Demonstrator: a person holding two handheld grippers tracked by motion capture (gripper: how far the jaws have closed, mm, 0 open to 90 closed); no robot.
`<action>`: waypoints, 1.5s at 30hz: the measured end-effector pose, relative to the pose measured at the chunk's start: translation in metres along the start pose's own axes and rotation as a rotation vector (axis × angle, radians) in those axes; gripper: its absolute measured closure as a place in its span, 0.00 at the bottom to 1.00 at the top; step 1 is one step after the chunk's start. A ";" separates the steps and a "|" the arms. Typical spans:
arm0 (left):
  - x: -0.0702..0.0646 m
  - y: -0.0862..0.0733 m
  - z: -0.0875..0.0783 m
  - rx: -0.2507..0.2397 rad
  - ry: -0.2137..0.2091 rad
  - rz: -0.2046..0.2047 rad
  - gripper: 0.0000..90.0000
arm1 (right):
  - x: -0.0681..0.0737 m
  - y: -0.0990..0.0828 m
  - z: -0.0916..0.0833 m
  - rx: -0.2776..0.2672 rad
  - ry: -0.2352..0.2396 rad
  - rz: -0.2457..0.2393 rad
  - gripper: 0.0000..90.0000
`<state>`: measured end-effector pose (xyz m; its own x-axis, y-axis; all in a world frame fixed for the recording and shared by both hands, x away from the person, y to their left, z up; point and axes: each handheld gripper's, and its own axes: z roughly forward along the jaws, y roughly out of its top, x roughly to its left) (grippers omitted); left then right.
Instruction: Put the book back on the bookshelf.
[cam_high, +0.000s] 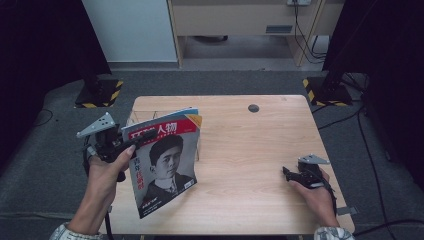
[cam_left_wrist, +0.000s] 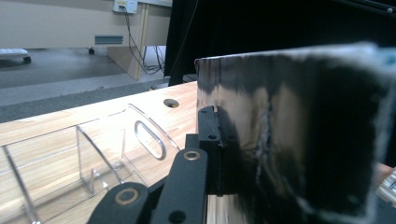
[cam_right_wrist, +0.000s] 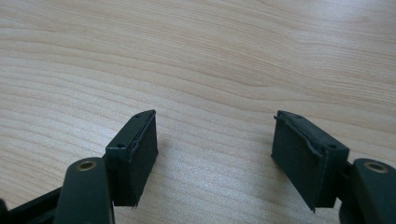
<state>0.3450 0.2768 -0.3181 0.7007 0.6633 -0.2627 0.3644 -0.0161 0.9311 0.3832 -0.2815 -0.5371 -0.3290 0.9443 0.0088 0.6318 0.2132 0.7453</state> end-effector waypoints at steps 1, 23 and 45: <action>0.002 0.000 -0.003 -0.003 0.007 -0.001 0.96 | 0.000 0.000 0.000 0.000 0.000 0.000 0.35; 0.021 -0.005 -0.029 -0.020 0.082 -0.015 0.96 | 0.000 0.000 0.000 0.000 0.000 0.000 0.35; 0.038 -0.012 -0.058 -0.035 0.153 -0.032 0.96 | 0.000 0.000 0.000 0.000 0.000 0.000 0.35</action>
<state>0.3314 0.3456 -0.3245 0.5862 0.7696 -0.2532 0.3617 0.0310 0.9318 0.3833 -0.2814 -0.5371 -0.3294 0.9442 0.0086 0.6315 0.2135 0.7454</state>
